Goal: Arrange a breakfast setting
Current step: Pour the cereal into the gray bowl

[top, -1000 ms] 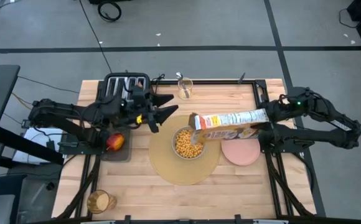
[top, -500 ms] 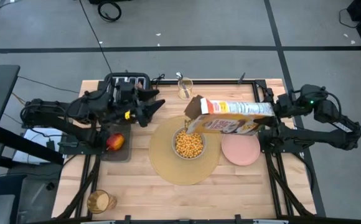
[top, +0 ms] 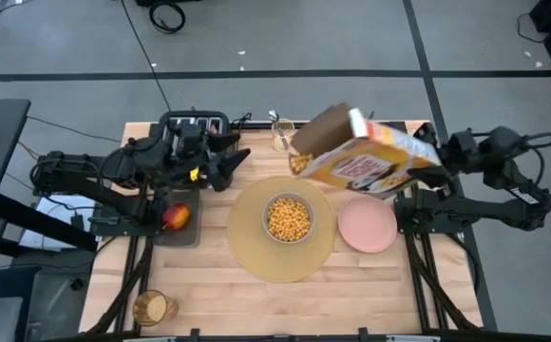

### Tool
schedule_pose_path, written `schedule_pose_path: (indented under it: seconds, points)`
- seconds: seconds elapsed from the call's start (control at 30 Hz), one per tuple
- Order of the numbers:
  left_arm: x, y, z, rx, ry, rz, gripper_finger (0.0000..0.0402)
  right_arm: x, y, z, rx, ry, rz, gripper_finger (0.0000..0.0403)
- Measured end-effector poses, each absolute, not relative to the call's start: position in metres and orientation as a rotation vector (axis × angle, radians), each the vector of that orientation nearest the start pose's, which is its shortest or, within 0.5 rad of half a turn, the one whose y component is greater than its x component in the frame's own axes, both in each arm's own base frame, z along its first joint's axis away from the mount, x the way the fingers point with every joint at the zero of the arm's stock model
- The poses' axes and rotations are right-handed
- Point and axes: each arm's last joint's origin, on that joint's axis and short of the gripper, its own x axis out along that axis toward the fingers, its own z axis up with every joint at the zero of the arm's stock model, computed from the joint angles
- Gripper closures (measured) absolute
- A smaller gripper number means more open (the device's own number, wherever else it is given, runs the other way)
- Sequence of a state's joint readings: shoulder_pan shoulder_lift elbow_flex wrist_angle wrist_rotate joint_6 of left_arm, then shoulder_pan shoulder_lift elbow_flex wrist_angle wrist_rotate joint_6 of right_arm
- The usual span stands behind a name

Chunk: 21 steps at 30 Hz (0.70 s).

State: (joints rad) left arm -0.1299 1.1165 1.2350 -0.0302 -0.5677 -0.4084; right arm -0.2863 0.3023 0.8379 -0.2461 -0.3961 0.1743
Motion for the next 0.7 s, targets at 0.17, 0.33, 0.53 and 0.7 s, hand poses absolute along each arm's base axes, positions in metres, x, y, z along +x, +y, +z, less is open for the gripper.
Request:
schedule_pose_path:
  seconds: [0.17, 0.33, 0.53, 0.7]
  points:
    - [0.25, -0.018, 0.441, -0.398, -0.272, 0.4, 0.0104, 0.036, 0.001, 0.4, 0.077, -0.409, 0.145, 0.0167]
    - [0.285, -0.025, 0.433, -0.318, -0.38, 0.388, 0.0104, 0.037, 0.0, 0.415, 0.082, -0.557, 0.161, 0.0167]
    - [0.328, -0.027, 0.435, -0.289, -0.532, 0.261, 0.0103, 0.047, -0.003, 0.433, 0.104, -0.725, 0.211, 0.0167]
    - [0.357, -0.029, 0.461, -0.168, -0.477, 0.264, 0.0089, 0.069, -0.01, 0.44, 0.139, -0.775, 0.23, 0.0167]
